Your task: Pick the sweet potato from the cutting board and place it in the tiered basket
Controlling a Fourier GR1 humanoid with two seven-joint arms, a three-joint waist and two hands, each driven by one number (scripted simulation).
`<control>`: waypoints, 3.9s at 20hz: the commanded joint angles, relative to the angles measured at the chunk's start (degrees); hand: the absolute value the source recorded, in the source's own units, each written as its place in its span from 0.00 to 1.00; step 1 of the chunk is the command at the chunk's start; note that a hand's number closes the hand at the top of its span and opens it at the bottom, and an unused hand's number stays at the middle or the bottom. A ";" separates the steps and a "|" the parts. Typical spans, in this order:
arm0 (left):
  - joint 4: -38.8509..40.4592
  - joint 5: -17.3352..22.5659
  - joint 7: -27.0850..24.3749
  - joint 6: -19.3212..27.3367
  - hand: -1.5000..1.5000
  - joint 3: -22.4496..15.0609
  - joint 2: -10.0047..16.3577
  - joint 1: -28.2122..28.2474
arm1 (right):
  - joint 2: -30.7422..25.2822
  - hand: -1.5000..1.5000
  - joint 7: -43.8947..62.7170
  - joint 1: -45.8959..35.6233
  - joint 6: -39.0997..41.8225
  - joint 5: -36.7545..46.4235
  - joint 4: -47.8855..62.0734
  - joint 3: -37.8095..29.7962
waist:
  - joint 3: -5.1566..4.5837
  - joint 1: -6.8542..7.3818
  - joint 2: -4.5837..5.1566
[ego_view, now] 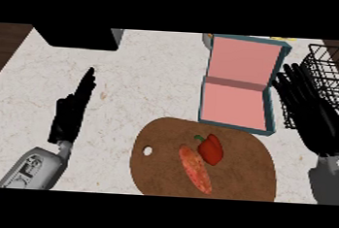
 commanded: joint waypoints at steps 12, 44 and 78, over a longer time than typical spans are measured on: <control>-2.85 10.39 2.79 -11.47 0.50 0.43 -4.73 1.90 | 12.54 0.00 -42.12 16.17 -1.93 22.83 2.82 6.71 | -0.11 -2.32 0.99; -6.75 8.83 4.44 -14.49 0.50 3.06 -4.28 5.32 | 16.50 0.00 33.08 24.55 3.52 104.72 -31.93 53.22 | -0.26 -1.74 0.69; -3.77 3.00 5.02 -22.25 0.50 12.50 -10.04 5.07 | 10.75 0.00 25.76 20.30 -15.01 94.29 -9.93 40.16 | -0.17 -2.03 0.90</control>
